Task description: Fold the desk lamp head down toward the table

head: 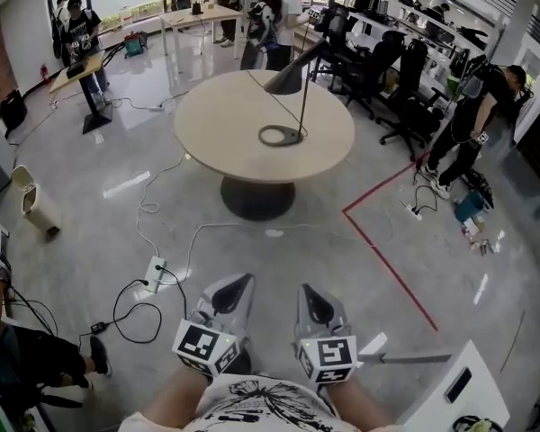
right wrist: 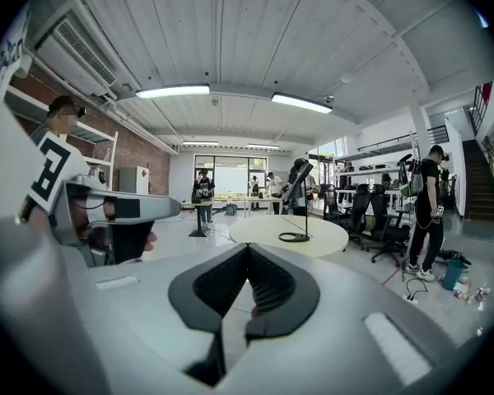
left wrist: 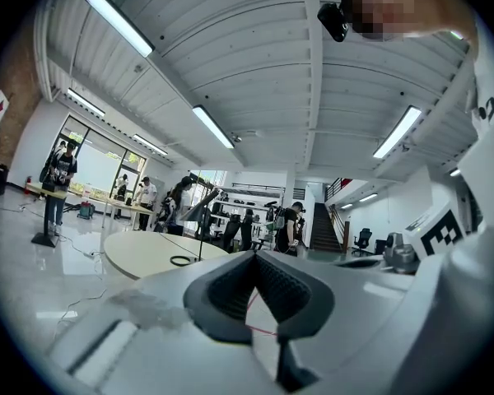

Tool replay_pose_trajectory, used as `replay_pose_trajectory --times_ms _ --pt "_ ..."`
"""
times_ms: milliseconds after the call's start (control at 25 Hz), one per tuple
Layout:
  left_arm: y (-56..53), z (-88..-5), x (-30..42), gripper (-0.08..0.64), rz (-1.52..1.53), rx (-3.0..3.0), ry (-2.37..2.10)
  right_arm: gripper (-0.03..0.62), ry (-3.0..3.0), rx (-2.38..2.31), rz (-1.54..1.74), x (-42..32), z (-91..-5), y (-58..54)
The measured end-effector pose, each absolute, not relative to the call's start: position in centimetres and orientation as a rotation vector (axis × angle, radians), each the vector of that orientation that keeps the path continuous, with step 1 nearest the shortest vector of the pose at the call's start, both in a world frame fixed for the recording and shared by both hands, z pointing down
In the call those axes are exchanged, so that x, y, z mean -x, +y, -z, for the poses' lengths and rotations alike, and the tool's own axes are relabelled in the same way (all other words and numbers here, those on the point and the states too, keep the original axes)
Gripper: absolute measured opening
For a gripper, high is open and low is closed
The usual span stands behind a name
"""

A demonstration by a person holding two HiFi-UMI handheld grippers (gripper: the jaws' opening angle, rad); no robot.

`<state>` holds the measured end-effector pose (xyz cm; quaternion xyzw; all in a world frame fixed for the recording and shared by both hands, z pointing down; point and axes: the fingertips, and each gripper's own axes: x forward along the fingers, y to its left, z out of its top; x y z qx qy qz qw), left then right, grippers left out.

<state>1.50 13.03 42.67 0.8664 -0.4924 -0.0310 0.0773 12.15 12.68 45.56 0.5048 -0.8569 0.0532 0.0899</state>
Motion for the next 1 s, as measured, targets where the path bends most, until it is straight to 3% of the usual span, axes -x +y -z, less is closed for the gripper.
replay_pose_trajectory --times_ms 1000 --pt "14.8 -41.7 -1.3 0.005 0.151 -2.556 -1.482 0.009 -2.604 -1.479 -0.134 -11.8 -44.3 14.5"
